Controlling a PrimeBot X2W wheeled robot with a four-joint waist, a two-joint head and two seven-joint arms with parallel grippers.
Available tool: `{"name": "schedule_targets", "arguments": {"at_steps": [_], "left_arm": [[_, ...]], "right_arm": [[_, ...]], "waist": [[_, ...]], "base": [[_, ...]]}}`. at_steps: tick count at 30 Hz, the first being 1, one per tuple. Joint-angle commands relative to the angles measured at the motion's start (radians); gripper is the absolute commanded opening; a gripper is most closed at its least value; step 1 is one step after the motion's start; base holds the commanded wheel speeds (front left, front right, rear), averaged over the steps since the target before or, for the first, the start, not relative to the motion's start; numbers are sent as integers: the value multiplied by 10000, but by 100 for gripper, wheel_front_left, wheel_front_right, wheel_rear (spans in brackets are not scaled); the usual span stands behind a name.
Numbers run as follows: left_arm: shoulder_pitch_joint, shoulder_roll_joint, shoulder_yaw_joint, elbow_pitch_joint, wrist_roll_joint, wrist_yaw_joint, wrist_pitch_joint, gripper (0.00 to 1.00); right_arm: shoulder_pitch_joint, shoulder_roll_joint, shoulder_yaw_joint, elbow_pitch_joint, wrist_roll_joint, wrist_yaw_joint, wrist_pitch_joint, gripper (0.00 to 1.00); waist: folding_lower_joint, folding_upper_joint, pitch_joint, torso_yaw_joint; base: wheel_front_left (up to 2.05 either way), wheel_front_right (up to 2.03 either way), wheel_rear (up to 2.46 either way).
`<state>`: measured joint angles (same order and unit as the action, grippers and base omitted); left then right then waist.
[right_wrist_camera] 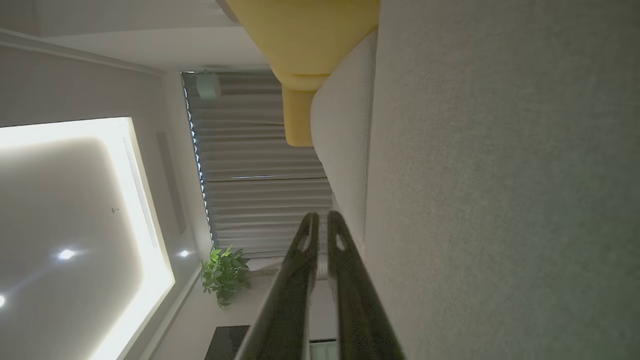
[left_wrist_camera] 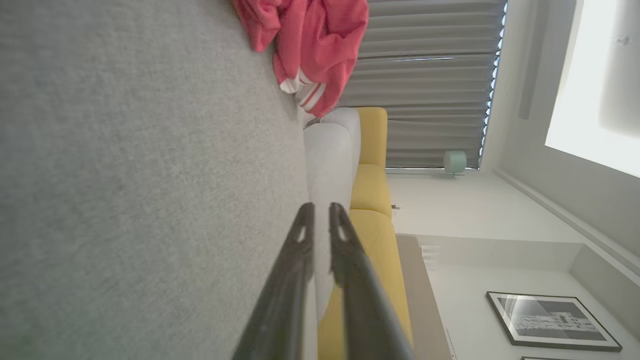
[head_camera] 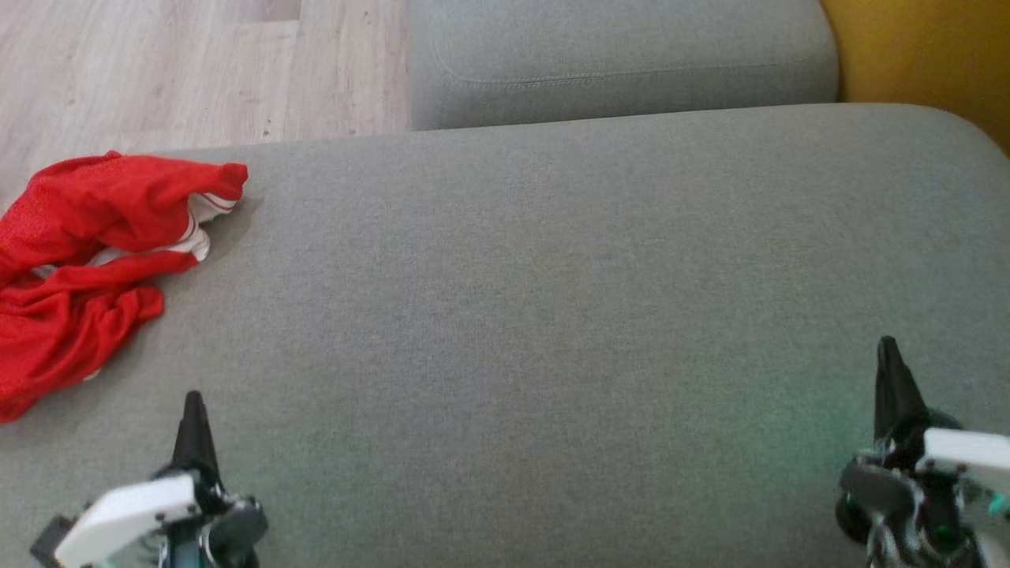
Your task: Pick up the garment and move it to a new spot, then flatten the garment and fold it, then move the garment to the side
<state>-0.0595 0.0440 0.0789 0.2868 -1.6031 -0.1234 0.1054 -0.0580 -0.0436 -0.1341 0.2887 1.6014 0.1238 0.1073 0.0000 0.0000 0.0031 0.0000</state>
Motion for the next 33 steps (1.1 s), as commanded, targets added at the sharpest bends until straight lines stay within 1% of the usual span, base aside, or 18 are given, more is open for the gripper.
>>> {"name": "schedule_targets", "arguments": {"at_steps": [1,4,17,25,33], "left_arm": [[35,-2,-10,90,0,4,-1,100],[315,-30,-66,499,2,4,-14,100],[540,-21,-366,182,302,4,-394,100],[568,-15,-503,-212,1143,128,-629,100],[580,-9,-754,-643,2165,293,-864,100]], "right_arm": [[37,2,12,103,0,-6,-3,100],[349,23,36,539,-2,-9,-14,100],[549,14,354,293,-345,-1,-396,100],[614,8,423,41,-1087,4,-632,100],[674,2,601,-307,-2238,9,-869,100]], "waist": [[0,0,0,0],[0,0,-2,0],[0,0,-163,6],[0,0,-250,17],[0,0,-322,22]], "base": [[0,0,0],[0,0,0],[0,0,0],[0,0,0],[0,0,0]]}}
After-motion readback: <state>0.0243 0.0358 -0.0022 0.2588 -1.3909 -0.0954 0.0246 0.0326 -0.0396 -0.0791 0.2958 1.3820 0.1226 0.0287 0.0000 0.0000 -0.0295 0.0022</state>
